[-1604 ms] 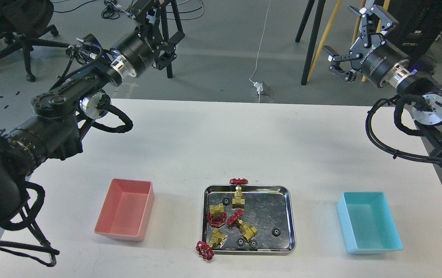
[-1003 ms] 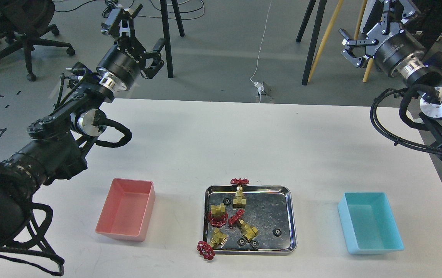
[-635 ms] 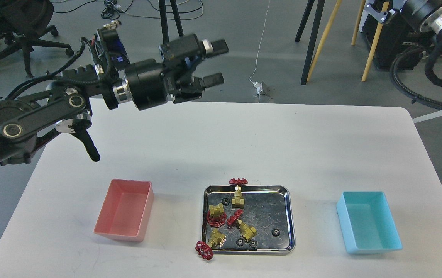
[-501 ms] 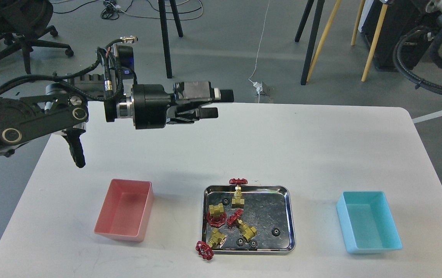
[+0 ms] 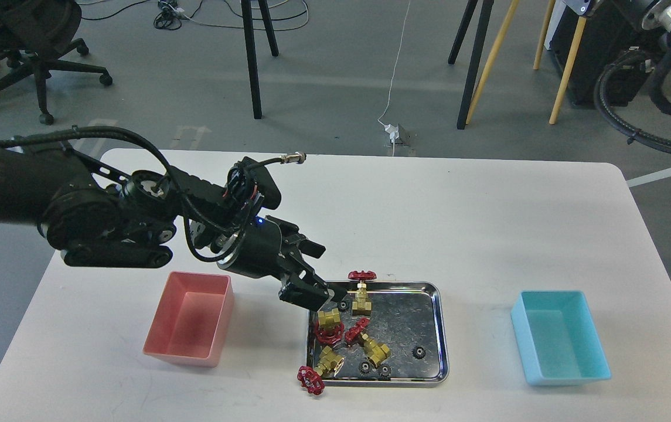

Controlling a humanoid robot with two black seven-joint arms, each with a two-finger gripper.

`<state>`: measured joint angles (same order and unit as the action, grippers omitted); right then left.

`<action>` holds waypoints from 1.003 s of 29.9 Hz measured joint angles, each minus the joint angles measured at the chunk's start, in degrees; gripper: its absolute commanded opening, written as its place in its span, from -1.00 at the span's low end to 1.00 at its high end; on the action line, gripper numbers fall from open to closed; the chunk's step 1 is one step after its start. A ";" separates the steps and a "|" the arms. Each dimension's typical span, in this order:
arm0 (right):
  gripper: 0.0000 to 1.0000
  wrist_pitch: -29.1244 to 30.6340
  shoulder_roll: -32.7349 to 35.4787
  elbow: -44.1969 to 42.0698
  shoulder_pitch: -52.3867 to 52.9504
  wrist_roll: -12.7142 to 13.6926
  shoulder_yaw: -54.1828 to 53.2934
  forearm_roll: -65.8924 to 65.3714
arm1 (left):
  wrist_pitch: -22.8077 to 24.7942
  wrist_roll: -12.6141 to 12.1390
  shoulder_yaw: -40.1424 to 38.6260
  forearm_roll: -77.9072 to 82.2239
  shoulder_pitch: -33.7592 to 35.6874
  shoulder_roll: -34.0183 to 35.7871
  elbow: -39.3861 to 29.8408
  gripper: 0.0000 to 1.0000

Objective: Place valve in pink box and gear in blue box
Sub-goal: 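Lower the left gripper onto a red-handled brass valve in the tray, then close the left gripper on the brass valve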

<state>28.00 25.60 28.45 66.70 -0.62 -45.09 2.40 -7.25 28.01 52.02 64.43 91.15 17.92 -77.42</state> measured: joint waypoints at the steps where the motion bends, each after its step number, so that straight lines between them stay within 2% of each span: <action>1: 1.00 0.00 0.01 0.00 -0.34 0.00 -0.01 0.00 | -0.09 0.00 0.04 0.09 -0.94 -1.03 1.39 0.98; 12: 1.00 0.00 0.07 0.01 -2.16 -0.05 -0.09 -0.02 | -0.30 0.00 -0.02 4.54 -12.65 -7.28 14.15 0.98; 19: 1.00 0.00 0.07 0.04 -2.69 -0.05 -0.09 -0.03 | -0.40 0.00 -0.45 5.26 -14.46 -7.63 15.28 0.97; 30: 1.00 0.00 0.07 0.04 -3.68 -0.08 -0.09 -0.03 | -0.58 0.00 -0.85 5.27 -16.15 -7.72 15.29 0.53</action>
<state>28.00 25.67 28.48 63.02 -0.69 -45.18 2.37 -7.84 28.00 51.18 69.70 75.00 10.20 -62.13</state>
